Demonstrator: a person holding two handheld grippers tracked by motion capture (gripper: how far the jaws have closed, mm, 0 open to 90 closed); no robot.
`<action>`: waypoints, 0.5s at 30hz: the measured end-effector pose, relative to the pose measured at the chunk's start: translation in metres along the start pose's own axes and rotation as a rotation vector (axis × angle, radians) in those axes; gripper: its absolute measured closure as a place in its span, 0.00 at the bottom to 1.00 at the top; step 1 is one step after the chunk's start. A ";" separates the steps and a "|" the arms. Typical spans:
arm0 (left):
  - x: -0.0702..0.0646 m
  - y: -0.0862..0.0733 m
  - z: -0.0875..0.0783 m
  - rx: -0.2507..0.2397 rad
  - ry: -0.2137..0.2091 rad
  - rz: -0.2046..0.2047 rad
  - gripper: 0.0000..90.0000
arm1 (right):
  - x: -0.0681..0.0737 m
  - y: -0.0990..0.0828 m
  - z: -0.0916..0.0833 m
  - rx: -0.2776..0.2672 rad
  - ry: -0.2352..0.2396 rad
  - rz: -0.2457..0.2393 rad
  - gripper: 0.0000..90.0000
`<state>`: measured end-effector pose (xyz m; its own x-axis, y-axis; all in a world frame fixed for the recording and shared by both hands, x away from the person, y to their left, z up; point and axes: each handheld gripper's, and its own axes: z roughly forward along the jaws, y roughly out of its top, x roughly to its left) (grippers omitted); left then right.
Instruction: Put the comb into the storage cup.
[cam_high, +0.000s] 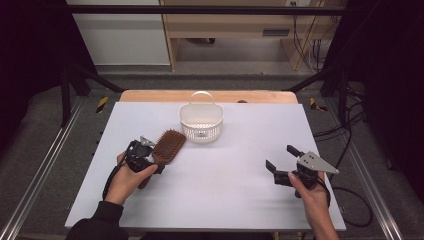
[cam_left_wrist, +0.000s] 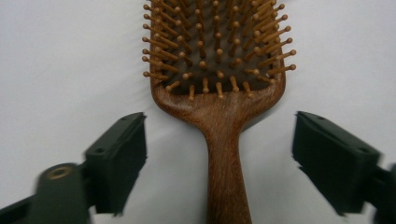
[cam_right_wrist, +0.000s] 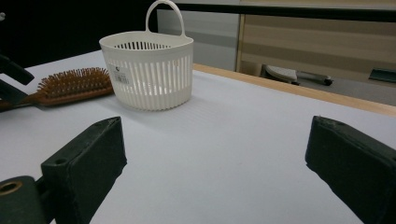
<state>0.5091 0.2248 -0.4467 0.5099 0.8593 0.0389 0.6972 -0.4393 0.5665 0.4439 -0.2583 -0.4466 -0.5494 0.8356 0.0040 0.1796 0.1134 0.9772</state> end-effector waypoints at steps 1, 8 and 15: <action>0.000 0.000 0.001 0.010 -0.007 -0.001 0.30 | 0.000 0.000 0.000 0.001 0.000 0.001 0.06; 0.001 -0.002 0.004 0.042 -0.019 0.001 0.55 | 0.000 0.000 0.000 0.000 0.001 0.001 0.06; 0.002 -0.003 0.007 0.059 -0.024 0.000 0.65 | 0.000 0.000 0.001 0.003 0.000 0.002 0.06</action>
<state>0.5115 0.2259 -0.4546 0.5209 0.8534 0.0190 0.7256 -0.4544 0.5167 0.4442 -0.2580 -0.4470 -0.5493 0.8356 0.0059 0.1834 0.1137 0.9764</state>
